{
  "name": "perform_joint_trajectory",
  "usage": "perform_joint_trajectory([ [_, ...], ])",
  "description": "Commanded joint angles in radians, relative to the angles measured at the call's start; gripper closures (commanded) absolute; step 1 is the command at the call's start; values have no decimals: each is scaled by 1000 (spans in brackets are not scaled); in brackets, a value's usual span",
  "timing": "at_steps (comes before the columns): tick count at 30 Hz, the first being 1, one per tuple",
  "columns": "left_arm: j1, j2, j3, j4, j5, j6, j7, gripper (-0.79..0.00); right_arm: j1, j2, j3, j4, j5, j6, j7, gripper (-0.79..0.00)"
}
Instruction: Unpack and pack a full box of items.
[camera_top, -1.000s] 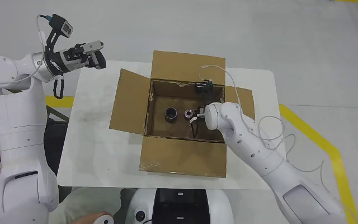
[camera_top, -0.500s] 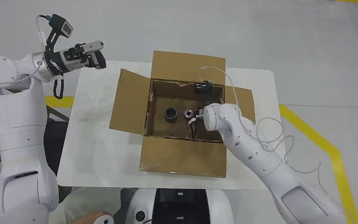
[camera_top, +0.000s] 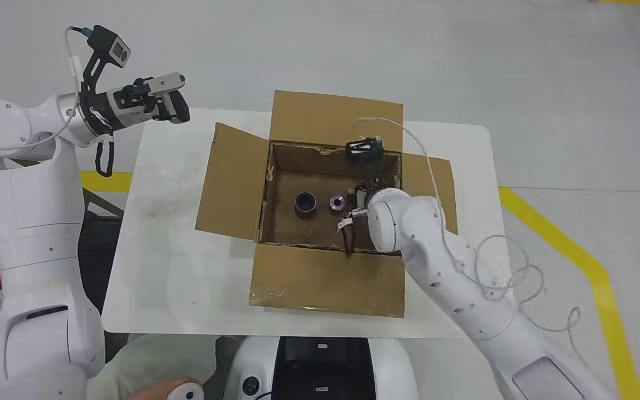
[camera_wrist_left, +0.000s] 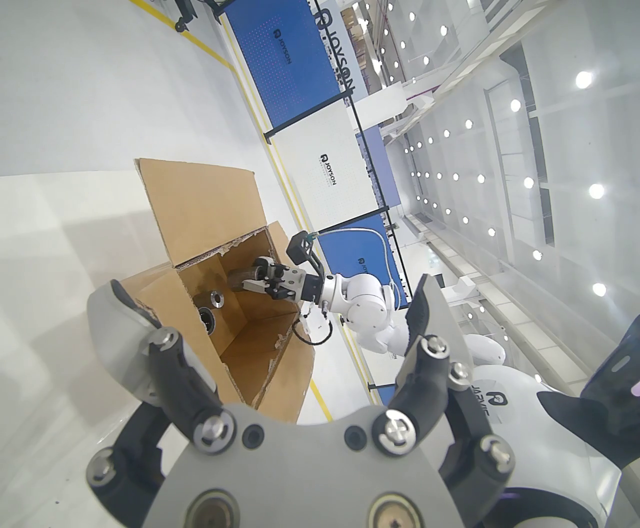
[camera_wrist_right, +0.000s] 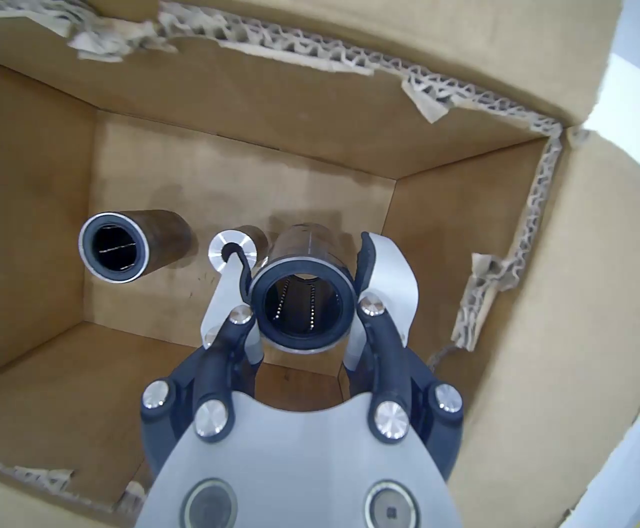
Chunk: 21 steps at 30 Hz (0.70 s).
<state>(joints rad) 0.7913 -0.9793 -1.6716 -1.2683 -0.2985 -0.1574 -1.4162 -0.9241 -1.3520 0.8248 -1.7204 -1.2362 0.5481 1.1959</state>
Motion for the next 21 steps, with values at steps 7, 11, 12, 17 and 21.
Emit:
perform_joint_trajectory([
  [7,0,0,0,0,0,0,0,-785,-67,7,37,-163,-89,-20,1,0],
  [11,0,0,0,0,0,0,0,-785,-96,10,64,-229,-130,-31,3,0],
  [12,0,0,0,0,0,0,0,-785,-104,10,72,-243,-140,-32,4,0],
  [17,0,0,0,0,0,0,0,-785,-153,12,112,-311,-164,-38,-17,0],
  [21,0,0,0,0,0,0,0,-785,-191,14,148,-354,-170,-50,-45,0],
])
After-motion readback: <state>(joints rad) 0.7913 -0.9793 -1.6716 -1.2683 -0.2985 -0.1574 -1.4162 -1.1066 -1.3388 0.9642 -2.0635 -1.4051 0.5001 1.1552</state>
